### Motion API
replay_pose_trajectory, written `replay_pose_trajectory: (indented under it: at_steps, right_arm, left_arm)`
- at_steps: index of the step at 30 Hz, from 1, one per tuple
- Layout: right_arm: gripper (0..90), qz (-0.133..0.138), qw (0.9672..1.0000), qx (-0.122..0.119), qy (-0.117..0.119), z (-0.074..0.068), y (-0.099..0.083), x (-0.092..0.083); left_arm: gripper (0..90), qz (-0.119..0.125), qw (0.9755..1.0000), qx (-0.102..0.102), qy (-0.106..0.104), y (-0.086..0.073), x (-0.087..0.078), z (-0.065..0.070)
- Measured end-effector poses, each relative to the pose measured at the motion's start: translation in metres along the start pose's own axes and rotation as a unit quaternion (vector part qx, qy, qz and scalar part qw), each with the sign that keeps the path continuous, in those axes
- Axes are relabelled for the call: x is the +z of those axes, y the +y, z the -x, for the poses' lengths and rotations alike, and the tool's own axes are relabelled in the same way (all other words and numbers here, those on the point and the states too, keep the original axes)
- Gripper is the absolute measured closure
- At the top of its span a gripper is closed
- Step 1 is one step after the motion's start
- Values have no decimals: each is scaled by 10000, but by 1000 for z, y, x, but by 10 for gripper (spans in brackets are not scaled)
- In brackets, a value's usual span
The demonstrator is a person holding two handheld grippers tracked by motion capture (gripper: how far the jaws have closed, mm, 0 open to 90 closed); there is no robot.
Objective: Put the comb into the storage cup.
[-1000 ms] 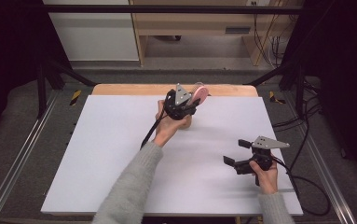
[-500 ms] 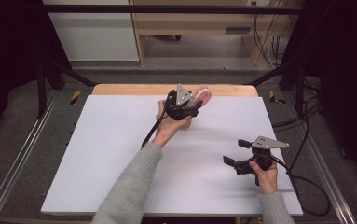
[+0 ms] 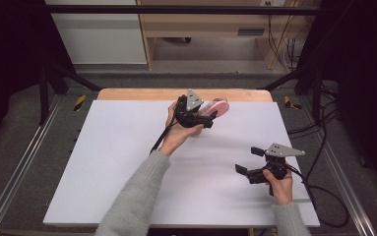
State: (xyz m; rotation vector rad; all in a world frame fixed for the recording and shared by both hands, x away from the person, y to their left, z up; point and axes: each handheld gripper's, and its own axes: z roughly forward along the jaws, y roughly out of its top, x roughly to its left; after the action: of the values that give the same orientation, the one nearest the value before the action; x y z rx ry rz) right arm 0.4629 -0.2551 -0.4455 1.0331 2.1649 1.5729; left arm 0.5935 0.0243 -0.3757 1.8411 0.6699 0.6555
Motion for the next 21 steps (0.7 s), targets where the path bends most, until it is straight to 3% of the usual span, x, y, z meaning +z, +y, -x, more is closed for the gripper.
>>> replay_pose_trajectory:
  at_steps: [2, 5, 9, 16, 21]
  right_arm:
    - [4, -4, 10000, -2, 1, 0, 0, 0]
    - [4, -5, 10000, 4, 3, 0, 0, 0]
    - [4, -2, 10000, 6, 4, 0, 0, 0]
    - [4, -4, 10000, 5, -2, 0, 0, 1]
    - [4, -17, 10000, -11, -12, 0, 0, 1]
  left_arm:
    - [45, -65, 9999, 32, 85, 0, -1, 2]
    - [4, -141, 9999, -48, 45, 0, -3, 3]
    - [0, -132, 9999, -15, 94, 0, -7, 3]
    - [0, -170, 9998, -43, 0, -3, -16, 3]
    - [0, -66, 9999, -93, -91, -6, -24, 2]
